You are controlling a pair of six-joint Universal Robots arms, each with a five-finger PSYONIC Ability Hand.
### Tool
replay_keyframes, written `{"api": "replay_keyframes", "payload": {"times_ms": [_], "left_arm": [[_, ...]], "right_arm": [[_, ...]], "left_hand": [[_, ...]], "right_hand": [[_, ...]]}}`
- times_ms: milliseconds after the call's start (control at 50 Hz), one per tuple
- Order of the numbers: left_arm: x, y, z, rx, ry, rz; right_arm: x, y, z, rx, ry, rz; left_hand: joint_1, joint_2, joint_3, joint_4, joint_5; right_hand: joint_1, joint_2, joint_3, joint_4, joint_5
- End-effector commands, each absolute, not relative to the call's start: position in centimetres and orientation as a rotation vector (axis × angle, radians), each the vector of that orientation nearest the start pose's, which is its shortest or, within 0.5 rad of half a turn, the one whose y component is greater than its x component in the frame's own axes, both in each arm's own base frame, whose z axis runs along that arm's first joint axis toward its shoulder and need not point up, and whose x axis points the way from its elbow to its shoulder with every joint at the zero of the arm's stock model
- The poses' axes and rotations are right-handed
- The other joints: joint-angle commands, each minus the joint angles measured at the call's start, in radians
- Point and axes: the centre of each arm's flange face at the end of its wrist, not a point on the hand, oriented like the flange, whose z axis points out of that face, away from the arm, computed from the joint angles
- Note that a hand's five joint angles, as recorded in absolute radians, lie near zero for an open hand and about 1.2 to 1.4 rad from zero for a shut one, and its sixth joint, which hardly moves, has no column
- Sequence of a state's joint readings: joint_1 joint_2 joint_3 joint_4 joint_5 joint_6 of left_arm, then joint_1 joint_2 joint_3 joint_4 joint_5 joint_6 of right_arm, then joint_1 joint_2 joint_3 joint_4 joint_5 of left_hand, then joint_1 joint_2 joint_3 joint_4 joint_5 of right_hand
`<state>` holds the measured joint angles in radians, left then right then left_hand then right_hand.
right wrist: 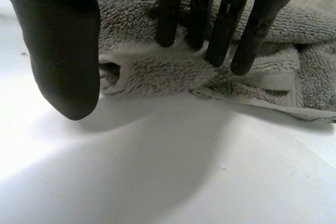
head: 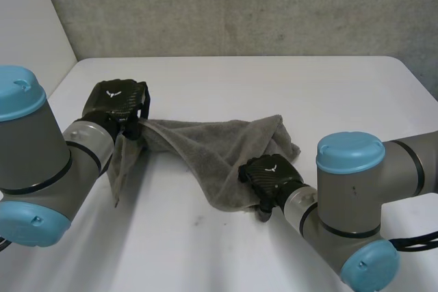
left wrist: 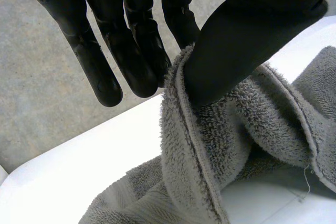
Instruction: Fold the towel.
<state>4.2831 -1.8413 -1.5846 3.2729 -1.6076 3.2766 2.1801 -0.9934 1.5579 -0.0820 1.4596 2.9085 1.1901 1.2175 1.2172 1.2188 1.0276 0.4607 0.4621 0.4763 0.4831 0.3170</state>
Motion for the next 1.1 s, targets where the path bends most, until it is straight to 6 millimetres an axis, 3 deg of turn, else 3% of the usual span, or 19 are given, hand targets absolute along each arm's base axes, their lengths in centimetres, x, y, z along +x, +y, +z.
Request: {"api": "replay_keyframes", "payload": {"times_ms": [20,420,480,500,520,540,580,620,640,660,680,720,740,780,820,920,980,1100], "left_arm": [[-26.1,-26.4,22.7,0.662,2.431,-2.137],[-26.1,-26.4,22.3,0.665,2.441,-2.122],[-26.1,-26.4,22.3,0.665,2.443,-2.12],[-26.1,-26.4,22.3,0.665,2.443,-2.12],[-26.1,-26.4,22.2,0.665,2.443,-2.12],[-26.1,-26.4,22.2,0.665,2.443,-2.12],[-26.1,-26.5,22.1,0.668,2.444,-2.119],[-26.1,-26.5,22.1,0.668,2.444,-2.119],[-26.1,-26.4,22.0,0.669,2.449,-2.113],[-26.1,-26.4,22.0,0.669,2.449,-2.113],[-26.0,-26.4,22.0,0.665,2.449,-2.11],[-25.9,-26.3,22.0,0.667,2.448,-2.109],[-25.9,-26.3,22.0,0.665,2.448,-2.109],[-25.9,-26.3,21.9,0.668,2.451,-2.102],[-25.8,-26.2,21.9,0.672,2.451,-2.1],[-25.7,-25.9,21.4,0.681,2.463,-2.076],[-25.8,-25.7,21.0,0.702,2.482,-2.06],[-26.0,-25.4,19.3,0.752,2.532,-2.013]], "right_arm": [[32.2,-21.6,11.9,-1.078,2.219,-1.442],[33.0,-22.6,11.3,-1.001,2.22,-1.431],[33.0,-22.8,11.0,-1.0,2.225,-1.429],[33.1,-23.1,10.9,-0.994,2.227,-1.44],[33.1,-23.1,10.9,-0.994,2.227,-1.441],[33.1,-23.4,11.2,-0.978,2.229,-1.473],[32.9,-24.0,11.9,-0.946,2.233,-1.534],[32.6,-24.9,15.0,-0.871,2.194,-1.689],[32.6,-24.9,15.0,-0.871,2.194,-1.69],[32.4,-25.0,17.3,-0.837,2.144,-1.766],[32.4,-25.0,17.4,-0.837,2.143,-1.767],[31.3,-25.9,21.2,-0.797,2.073,-1.882],[31.2,-25.9,21.2,-0.797,2.072,-1.882],[29.3,-27.4,24.0,-0.796,2.038,-1.963],[28.5,-27.5,25.1,-0.845,2.029,-1.977],[26.5,-27.8,26.2,-1.03,2.088,-1.99],[25.1,-28.2,25.8,-1.131,2.17,-1.976],[24.3,-27.5,24.5,-1.272,2.251,-1.88]], "left_hand": [[0.206,0.179,0.179,0.178,0.194],[0.206,0.179,0.179,0.178,0.194],[0.206,0.179,0.179,0.178,0.194],[0.206,0.179,0.179,0.178,0.194],[0.206,0.179,0.179,0.178,0.194],[0.206,0.179,0.179,0.178,0.194],[0.206,0.179,0.179,0.178,0.194],[0.206,0.179,0.179,0.178,0.194],[0.206,0.179,0.179,0.178,0.194],[0.206,0.179,0.179,0.178,0.194],[0.206,0.179,0.179,0.178,0.194],[0.206,0.179,0.179,0.178,0.194],[0.206,0.179,0.179,0.178,0.194],[0.206,0.179,0.179,0.178,0.194],[0.206,0.179,0.179,0.178,0.194],[0.206,0.179,0.179,0.178,0.194],[0.206,0.179,0.179,0.178,0.194],[0.206,0.179,0.179,0.178,0.194]], "right_hand": [[0.103,0.101,0.087,0.08,0.072],[0.194,0.192,0.178,0.171,0.163],[0.393,0.392,0.378,0.371,0.363],[0.635,0.633,0.619,0.612,0.604],[0.637,0.636,0.621,0.615,0.606],[0.928,0.926,0.912,0.905,0.897],[0.936,0.934,0.92,0.913,0.905],[0.936,0.934,0.92,0.913,0.905],[0.936,0.934,0.92,0.913,0.905],[0.936,0.934,0.92,0.913,0.905],[0.936,0.934,0.92,0.913,0.905],[0.936,0.934,0.92,0.913,0.905],[0.936,0.934,0.92,0.913,0.905],[0.936,0.934,0.92,0.913,0.905],[0.936,0.934,0.92,0.913,0.905],[0.936,0.934,0.92,0.913,0.905],[0.936,0.934,0.92,0.913,0.905],[0.936,0.934,0.92,0.913,0.905]]}}
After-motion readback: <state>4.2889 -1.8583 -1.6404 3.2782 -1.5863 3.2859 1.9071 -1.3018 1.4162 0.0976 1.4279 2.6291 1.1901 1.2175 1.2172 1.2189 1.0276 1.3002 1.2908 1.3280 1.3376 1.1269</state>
